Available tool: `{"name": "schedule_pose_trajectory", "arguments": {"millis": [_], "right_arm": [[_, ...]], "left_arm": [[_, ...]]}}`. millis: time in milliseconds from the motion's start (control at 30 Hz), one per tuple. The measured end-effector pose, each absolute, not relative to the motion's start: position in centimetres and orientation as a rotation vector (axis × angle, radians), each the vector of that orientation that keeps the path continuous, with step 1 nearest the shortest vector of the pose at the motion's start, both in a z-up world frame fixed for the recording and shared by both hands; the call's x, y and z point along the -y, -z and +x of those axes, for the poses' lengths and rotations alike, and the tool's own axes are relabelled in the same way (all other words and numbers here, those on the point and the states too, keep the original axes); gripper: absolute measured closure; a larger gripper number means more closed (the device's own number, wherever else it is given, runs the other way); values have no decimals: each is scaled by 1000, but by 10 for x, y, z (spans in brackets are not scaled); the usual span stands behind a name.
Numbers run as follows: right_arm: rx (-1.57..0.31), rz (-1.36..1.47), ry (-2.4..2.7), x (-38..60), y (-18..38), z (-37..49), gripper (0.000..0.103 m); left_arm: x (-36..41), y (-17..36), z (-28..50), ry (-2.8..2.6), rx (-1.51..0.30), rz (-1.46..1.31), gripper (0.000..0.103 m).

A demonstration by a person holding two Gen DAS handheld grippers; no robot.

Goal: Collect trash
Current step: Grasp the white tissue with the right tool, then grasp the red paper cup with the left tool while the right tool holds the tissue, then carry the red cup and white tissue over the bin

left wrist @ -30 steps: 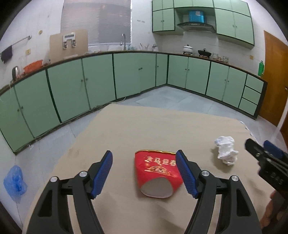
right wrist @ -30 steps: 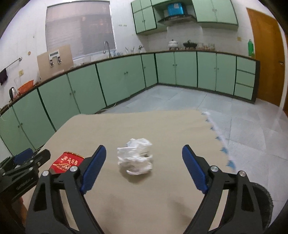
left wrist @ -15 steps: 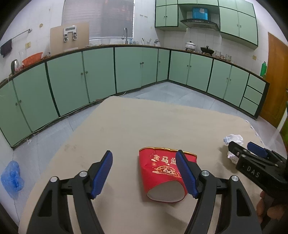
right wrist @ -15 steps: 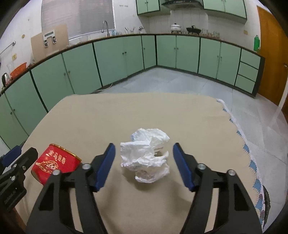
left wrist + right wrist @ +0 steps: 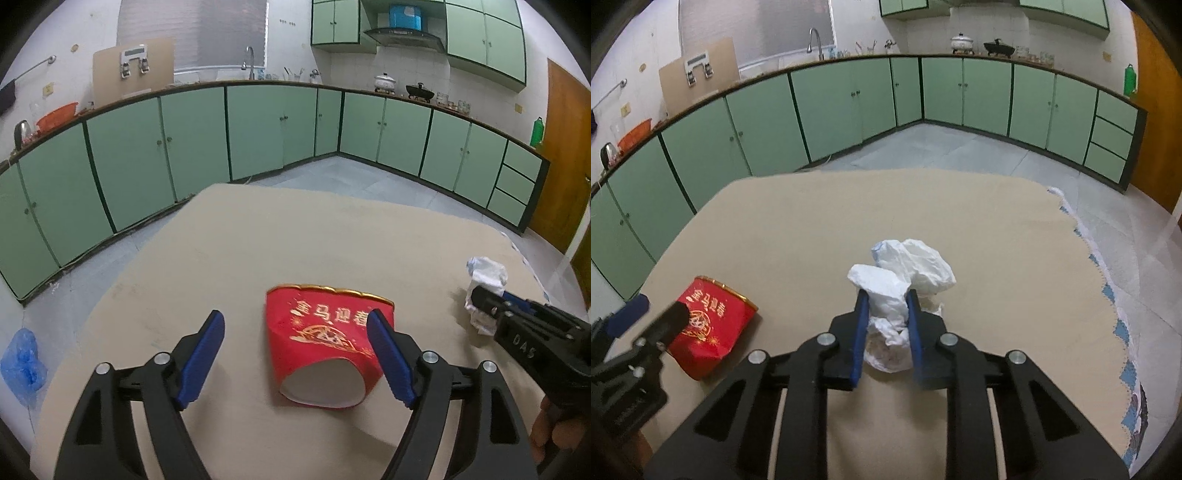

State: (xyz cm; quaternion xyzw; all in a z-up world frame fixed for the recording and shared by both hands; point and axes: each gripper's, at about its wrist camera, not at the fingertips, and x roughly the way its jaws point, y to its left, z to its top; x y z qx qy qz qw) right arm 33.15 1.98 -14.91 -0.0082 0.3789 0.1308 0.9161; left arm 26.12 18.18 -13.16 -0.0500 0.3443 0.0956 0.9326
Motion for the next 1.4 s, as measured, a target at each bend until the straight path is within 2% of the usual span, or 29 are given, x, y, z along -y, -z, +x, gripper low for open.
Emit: {"name": "schedule_pose_trajectory", "arguments": {"millis": [600, 633, 667, 700, 867, 1400], "right_arm": [[-781, 5, -270, -17, 146, 329, 84], [-781, 6, -271, -15, 146, 328, 84], [-780, 6, -273, -15, 146, 328, 84], [-780, 7, -275, -15, 146, 328, 84], [-775, 8, -286, -11, 144, 324, 84], [-687, 10, -280, 32, 106, 284, 84]], "left_arm": [[-173, 154, 282, -148, -850, -128, 25], [-175, 154, 283, -145, -851, -137, 28], [-176, 154, 282, -142, -849, -146, 40], [-178, 154, 282, -133, -847, -158, 46], [-180, 150, 276, -127, -817, -186, 49], [-145, 108, 249, -62, -698, -151, 50]]}}
